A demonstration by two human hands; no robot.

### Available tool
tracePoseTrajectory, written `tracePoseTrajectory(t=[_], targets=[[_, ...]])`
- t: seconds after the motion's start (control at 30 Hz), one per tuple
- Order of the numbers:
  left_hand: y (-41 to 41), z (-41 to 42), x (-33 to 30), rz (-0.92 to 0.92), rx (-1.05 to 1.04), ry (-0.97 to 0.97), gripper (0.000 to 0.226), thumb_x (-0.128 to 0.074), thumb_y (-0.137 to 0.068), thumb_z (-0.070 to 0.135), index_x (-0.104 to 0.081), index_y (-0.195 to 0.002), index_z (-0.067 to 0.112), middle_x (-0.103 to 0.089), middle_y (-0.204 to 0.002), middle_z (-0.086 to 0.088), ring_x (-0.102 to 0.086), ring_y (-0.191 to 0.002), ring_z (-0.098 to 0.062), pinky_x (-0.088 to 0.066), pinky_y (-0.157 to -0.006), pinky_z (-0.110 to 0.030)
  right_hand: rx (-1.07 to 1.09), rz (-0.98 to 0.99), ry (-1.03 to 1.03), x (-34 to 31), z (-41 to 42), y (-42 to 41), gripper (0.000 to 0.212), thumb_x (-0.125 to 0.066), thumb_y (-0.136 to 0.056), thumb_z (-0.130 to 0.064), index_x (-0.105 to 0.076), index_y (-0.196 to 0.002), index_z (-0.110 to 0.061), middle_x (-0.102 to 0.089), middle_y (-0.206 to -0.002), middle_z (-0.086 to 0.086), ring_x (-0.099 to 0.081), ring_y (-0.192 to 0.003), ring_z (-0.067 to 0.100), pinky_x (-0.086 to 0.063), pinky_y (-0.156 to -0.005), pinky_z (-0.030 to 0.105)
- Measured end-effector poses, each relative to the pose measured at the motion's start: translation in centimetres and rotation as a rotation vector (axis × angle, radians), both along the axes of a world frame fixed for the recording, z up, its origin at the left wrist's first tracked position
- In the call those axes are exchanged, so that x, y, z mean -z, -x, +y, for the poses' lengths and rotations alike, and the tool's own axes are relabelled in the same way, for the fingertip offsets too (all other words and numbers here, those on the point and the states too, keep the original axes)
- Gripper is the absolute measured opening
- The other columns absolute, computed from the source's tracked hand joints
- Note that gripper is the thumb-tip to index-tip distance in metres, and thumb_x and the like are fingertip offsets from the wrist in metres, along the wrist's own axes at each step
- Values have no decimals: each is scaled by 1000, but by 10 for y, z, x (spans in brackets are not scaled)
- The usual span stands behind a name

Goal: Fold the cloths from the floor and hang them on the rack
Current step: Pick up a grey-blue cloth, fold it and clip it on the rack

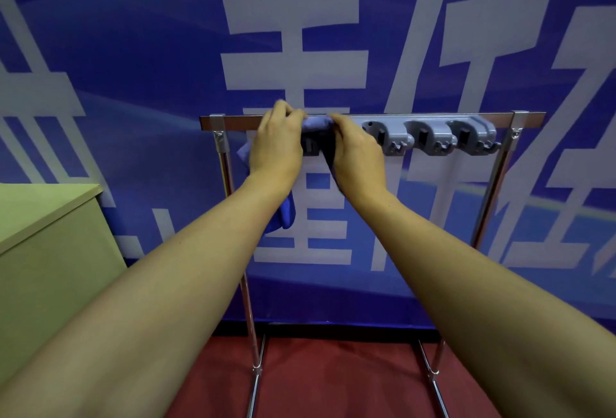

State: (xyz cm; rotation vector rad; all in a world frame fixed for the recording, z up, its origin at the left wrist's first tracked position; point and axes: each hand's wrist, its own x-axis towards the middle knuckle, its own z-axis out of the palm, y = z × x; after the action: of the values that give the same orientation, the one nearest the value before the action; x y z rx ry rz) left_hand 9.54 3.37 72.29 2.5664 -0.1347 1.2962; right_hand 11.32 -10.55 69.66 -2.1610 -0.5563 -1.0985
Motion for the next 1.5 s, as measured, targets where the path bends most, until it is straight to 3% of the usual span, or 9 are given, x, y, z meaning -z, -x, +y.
tracePoseTrajectory(t=[0.07,0.2,0.4,0.53,0.63,0.97,1.13,1.3,1.5], targets=[[-1,0,8,70,-26,-15,30,-56,-92,-4,-63,-119,8,-58,-116,-12,-57,-111,-29,-53,-88,-42,21,52,44,10,0,-3,32,-52,-99,-11,-57,-130,-20,-70,-109,1,-65,-95,22,-52,-80,32],[4,-8,19,139,-40,10,33,-51,-92,-5,-60,-121,8,-62,-121,-14,-62,-106,-33,-54,-82,-45,138,-106,110,19,4,-3,29,-51,-95,-7,-64,-120,-15,-71,-99,0,-64,-101,20,-25,-120,40],[6,-20,36,138,105,479,34,-46,-93,-1,-66,-113,17,-68,-109,-11,-65,-100,-31,-55,-77,-41,-32,99,-5,21,21,26,36,-41,-98,-16,-55,-130,-26,-71,-98,3,-63,-83,24,-51,-68,38],[7,-18,48,99,193,547,39,-42,-96,1,-66,-118,22,-66,-114,-6,-65,-99,-23,-55,-78,-34,-120,255,-176,25,20,28,40,-42,-99,-12,-55,-134,-27,-70,-100,2,-59,-78,18,-39,-56,19],[6,-17,51,108,231,589,40,-44,-96,0,-62,-127,19,-64,-127,-6,-62,-113,-23,-55,-94,-39,-160,293,-222,25,17,26,35,-42,-99,-13,-57,-130,-21,-69,-108,3,-62,-89,18,-42,-67,23],[12,-17,51,149,264,646,38,-45,-102,8,-60,-132,25,-71,-105,-1,-66,-90,-17,-51,-70,-21,-201,388,-377,29,26,22,29,-39,-104,-19,-57,-126,-18,-68,-96,3,-61,-76,16,-42,-58,23],[24,-18,53,266,510,838,43,-45,-105,37,-47,-148,28,-59,-138,9,-53,-118,2,-39,-92,-11,-267,422,-361,26,20,28,30,-39,-105,-32,-59,-124,-22,-70,-109,0,-65,-95,14,-52,-77,29],[29,-20,52,314,464,886,48,-30,-109,43,-35,-155,32,-38,-160,6,-36,-144,-10,-29,-103,-19,-298,435,-328,26,15,36,37,-36,-106,-36,-53,-137,-26,-66,-127,-3,-60,-111,11,-43,-84,21],[47,-16,51,442,310,867,43,-33,-108,39,-48,-146,25,-62,-128,-4,-59,-112,-23,-48,-92,-36,-222,536,-216,18,7,48,39,-37,-106,-31,-47,-143,-25,-63,-132,3,-59,-117,22,-45,-86,29]])
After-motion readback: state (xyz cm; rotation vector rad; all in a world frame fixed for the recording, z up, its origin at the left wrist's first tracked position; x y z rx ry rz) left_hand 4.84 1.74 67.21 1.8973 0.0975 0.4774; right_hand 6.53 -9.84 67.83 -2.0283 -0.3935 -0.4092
